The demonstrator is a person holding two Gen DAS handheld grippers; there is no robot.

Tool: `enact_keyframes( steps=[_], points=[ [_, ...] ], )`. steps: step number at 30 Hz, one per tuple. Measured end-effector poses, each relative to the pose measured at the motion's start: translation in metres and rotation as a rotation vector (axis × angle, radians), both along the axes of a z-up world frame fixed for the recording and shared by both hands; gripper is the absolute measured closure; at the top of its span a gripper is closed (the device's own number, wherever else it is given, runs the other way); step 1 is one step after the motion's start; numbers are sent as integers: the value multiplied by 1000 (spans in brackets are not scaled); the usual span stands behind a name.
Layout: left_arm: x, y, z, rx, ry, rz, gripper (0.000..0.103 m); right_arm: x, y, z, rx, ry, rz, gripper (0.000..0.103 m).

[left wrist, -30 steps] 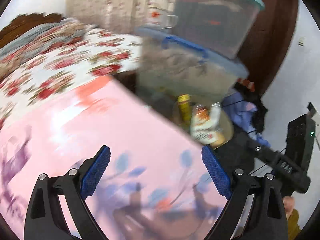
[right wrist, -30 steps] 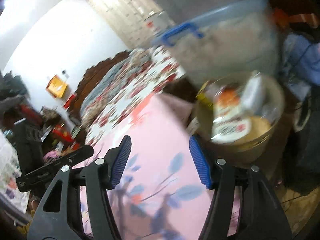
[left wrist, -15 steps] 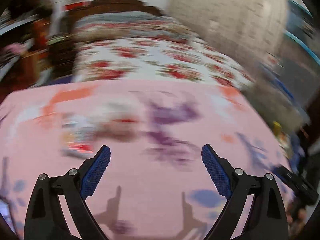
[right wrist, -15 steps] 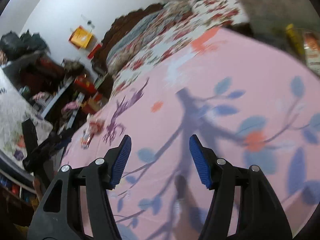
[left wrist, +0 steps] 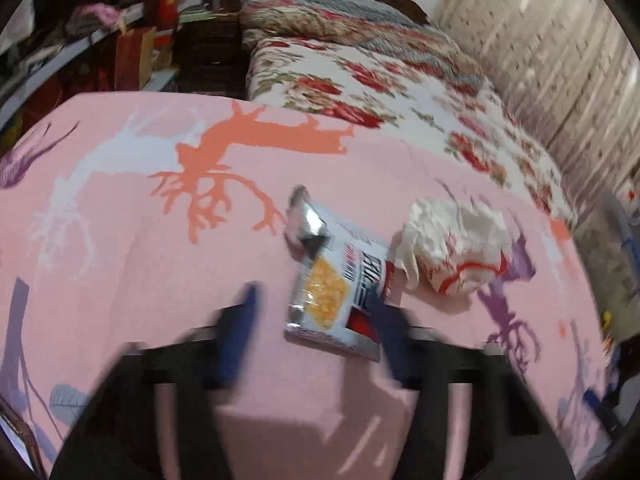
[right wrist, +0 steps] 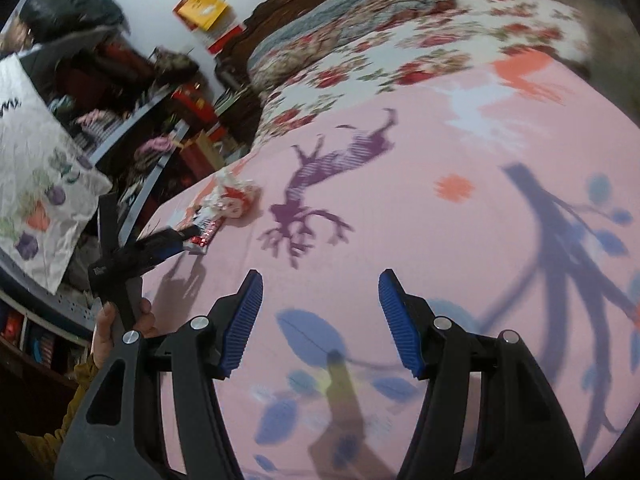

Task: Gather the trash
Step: 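Grasp the white-red snack packet with the left tool while the right tool grasps the crumpled white bag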

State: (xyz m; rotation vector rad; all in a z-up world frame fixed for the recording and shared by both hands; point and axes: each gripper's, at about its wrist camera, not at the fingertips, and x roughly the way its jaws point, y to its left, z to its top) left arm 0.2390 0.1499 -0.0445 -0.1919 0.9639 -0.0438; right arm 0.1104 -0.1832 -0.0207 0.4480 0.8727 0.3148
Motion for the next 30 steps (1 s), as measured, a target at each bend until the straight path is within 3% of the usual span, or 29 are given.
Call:
enact_keyframes(
  steps=[1,4,7,12,13,14,16,22,30],
  points=[
    [-1,-2,-2,-1,19,-14,102,9,10,3,-8,-1,18,41],
    [-12,0,-2,-27,18,-8,103,43,41,12,-33,-15,84,40],
    [-37,11,2,-101,8,2,103,86,82,15,-74,-31,154,38],
    [-80,26,9,-172,-19,3,103,147,139,-1,-177,-10,212,35],
    [-85,26,10,-179,-15,-2,103,158,146,-7,-178,10,211,38],
    [-89,26,9,-185,-8,-11,103,167,151,-14,-168,40,220,68],
    [-93,24,10,-183,-2,-21,103,172,152,-21,-119,85,222,75],
    [-105,3,22,-235,-24,-107,103,105,121,-13,-80,54,235,77],
    [-119,-93,40,-239,-48,-350,103,-10,-4,-9,-125,12,44,77]
  ],
)
